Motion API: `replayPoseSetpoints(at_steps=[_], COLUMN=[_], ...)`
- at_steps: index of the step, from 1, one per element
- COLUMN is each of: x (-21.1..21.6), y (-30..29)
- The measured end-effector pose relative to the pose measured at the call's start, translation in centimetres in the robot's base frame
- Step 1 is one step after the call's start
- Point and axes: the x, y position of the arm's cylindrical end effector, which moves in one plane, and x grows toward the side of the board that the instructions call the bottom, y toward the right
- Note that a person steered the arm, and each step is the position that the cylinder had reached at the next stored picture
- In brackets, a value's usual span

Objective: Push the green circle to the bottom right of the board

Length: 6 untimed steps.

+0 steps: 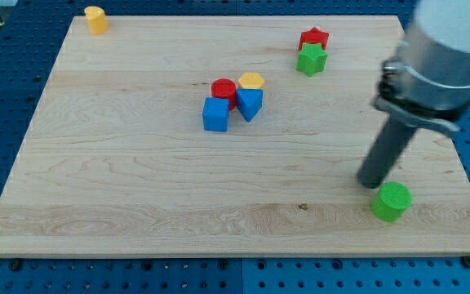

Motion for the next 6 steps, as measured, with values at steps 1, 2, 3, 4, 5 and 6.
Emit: replayPoseSetpoints(at_steps=[1,2,3,4,5,6], x=[0.8,1.5,1.6,2.3,3.5,3.5], y=[-2.9,-2.5,-1.2,0.9,2.6,4.6])
